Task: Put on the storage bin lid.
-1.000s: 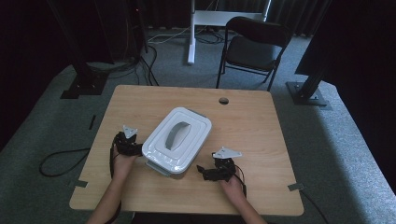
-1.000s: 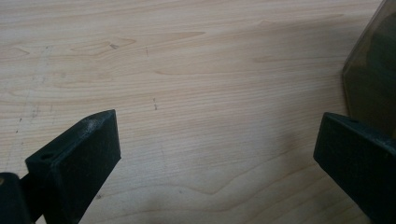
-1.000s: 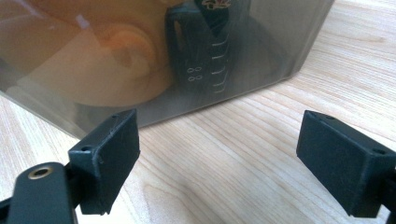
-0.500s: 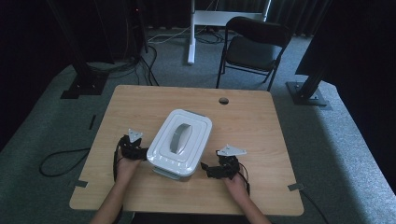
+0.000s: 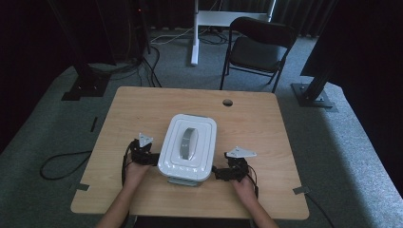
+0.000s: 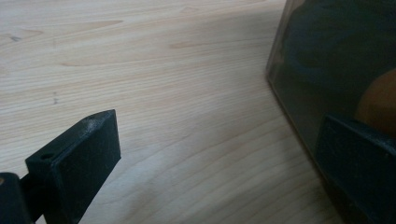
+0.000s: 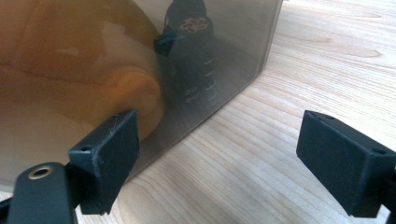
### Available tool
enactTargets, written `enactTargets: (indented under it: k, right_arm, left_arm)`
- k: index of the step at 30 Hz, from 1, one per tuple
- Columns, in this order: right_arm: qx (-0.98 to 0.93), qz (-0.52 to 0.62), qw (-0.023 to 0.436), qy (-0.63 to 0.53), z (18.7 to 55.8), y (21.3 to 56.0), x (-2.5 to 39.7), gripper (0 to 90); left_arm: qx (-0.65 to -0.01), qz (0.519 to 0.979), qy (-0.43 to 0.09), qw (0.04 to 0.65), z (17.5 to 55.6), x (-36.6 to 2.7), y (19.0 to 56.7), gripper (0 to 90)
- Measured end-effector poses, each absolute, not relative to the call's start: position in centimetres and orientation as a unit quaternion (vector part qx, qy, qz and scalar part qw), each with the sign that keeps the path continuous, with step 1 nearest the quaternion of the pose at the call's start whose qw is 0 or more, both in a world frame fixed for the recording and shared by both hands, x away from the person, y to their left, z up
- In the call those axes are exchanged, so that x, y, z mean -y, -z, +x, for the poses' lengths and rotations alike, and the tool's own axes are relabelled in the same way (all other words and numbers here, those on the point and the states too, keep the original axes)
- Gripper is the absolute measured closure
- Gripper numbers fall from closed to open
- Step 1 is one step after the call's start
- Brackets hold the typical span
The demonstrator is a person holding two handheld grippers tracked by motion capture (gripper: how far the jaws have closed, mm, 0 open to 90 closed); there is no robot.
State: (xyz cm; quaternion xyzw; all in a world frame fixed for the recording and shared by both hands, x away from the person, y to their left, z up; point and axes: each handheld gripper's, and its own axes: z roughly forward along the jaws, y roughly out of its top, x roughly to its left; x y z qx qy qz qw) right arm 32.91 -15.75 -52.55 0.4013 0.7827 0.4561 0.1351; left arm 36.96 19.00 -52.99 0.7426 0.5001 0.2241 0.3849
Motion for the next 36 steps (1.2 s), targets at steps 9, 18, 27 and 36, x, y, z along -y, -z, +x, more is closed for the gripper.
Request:
enactTargets:
  k: [9, 18, 27, 36]
  right_arm:
    - [-0.784, 0.405, 0.135, -0.450, 33.1, 52.6, 16.8, 12.7]
    - [-0.781, 0.420, 0.143, -0.440, 33.0, 53.1, 18.5, 12.7]
    - [-0.778, 0.430, 0.153, -0.431, 32.8, 53.3, 20.0, 12.7]
    - [-0.773, 0.440, 0.161, -0.427, 32.3, 53.4, 21.1, 12.7]
  left_arm:
    - [-0.487, 0.753, -0.216, 0.387, 36.9, -17.9, 53.0, 1.1]
    - [-0.481, 0.757, -0.228, 0.379, 36.8, -17.7, 52.7, 1.1]
    - [-0.477, 0.757, -0.235, 0.381, 36.2, -18.6, 52.3, 1.1]
    - [-0.472, 0.760, -0.227, 0.385, 35.2, -20.1, 52.1, 1.2]
